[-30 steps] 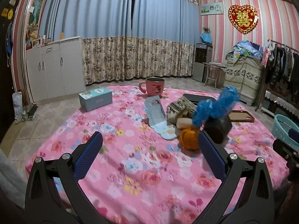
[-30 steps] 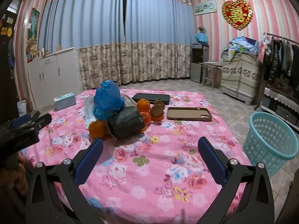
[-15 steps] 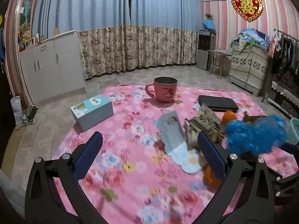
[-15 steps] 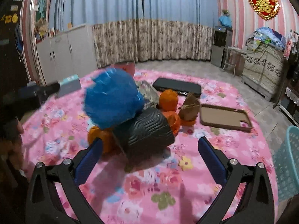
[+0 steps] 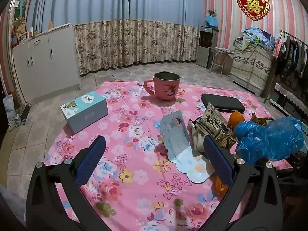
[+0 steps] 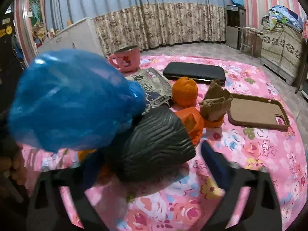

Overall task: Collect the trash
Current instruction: 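Grasp the black ribbed cylinder with the right gripper, then grasp the blue plastic bag with the left gripper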

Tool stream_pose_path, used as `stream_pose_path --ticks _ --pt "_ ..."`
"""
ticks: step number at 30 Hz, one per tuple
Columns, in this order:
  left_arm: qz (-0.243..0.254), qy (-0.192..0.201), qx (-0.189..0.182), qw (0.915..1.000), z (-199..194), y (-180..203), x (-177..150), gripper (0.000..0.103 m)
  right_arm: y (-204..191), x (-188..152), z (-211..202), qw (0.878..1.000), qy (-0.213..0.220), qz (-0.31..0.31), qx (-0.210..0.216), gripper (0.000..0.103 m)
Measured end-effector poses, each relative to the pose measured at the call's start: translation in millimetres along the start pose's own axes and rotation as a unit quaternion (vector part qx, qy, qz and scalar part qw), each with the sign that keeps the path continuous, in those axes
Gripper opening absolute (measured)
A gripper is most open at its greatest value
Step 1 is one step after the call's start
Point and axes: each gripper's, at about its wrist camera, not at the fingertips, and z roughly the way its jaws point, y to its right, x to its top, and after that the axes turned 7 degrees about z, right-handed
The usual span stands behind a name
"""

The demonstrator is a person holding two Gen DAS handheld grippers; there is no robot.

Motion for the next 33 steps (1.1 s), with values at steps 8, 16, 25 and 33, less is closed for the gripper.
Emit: stream_pose_path --ticks 8,16,25,33 --pt "0.007 -0.010 0.003 0.9999 2 1 -3 0.098 10 3 -31 0.999 0.034 0.020 0.007 0.080" --pt "0.013 -0.020 -0.031 0.9993 5 14 -7 0.098 24 11 -59 0.997 0.070 0.027 -0.009 0.076" --pt "-0.005 0.002 -0.058 0.9983 -13 26 -9 0.098 35 11 -83 0.993 0.103 0.045 -0.023 0.075" --pt "0.012 0.000 -0.097 0.9952 -20 61 -16 0.098 61 21 -116 0.984 0.143 0.052 -0.093 0.075"
